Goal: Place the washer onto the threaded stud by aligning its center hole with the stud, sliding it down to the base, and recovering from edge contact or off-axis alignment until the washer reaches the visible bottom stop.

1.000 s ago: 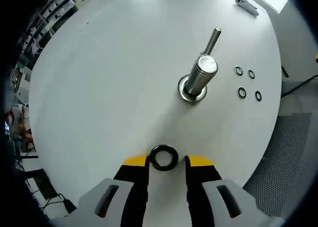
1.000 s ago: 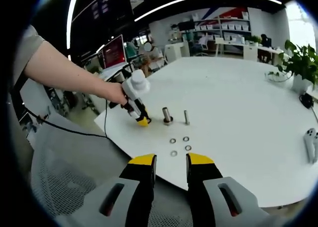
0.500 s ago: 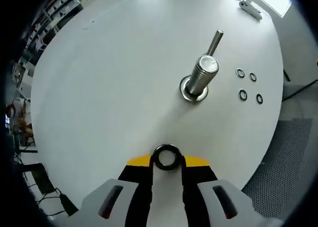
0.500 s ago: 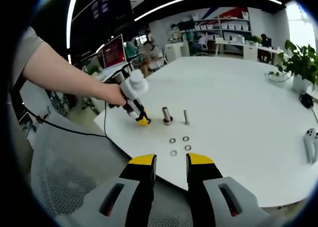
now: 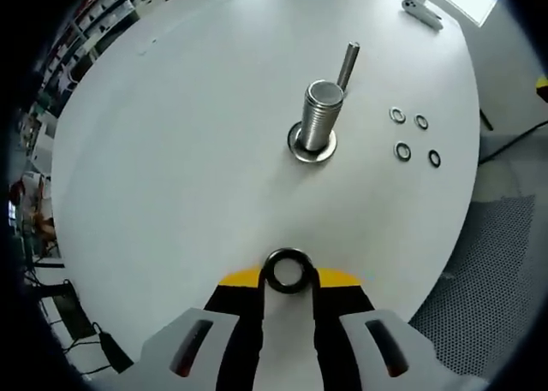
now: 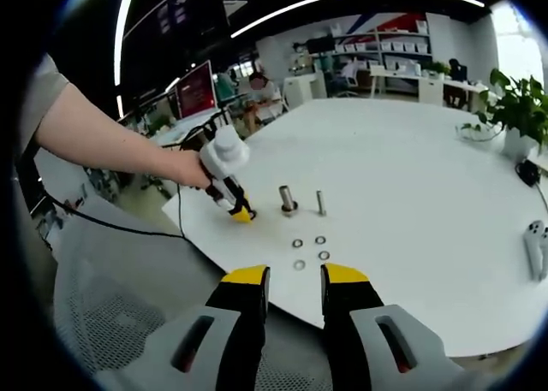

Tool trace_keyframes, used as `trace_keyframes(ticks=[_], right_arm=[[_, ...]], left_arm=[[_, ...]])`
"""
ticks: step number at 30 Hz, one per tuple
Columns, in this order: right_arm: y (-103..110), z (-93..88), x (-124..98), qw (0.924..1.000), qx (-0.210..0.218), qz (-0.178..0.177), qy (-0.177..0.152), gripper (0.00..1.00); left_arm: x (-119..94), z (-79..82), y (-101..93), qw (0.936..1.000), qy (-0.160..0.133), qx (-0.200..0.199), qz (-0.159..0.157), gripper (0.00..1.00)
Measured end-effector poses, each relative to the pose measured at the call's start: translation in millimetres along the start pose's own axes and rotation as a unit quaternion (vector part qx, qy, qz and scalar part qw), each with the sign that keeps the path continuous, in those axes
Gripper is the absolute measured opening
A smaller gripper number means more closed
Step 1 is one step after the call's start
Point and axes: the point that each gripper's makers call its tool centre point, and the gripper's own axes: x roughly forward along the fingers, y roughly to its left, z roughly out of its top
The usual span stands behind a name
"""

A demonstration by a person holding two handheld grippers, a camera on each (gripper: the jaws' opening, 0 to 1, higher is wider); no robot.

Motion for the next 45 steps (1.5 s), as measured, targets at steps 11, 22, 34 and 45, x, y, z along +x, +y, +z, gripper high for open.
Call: trace_keyframes(ticks=[11,22,34,45], right_arm=[[1.3,0.3,0.1,1.0000,-0.002,0.003,0.001,0.26],[2.7,0.5,0.1,1.0000,-0.001,0.007,0.000,0.26],[3.4,1.9,-0.3,0.9999,-0.002,0.009,-0.005,0.26],[4.0,2.9,-0.2,0.9999,-0.002,0.011,-0.007,0.26]], left_arm=[[-27.4,31.4,3.6,0.9991,-0.041,0.011,0.008,0.19],[-48.4,72.3,-1.8,0.9963,-0.081,0.027,0.009,0.19],[-53.4,96.1,-12.3,0.9946,-0.091,0.050,0.007,0.19],[-48.3,105.8,-19.0,0.9947,-0.083,0.061,0.002,0.19]])
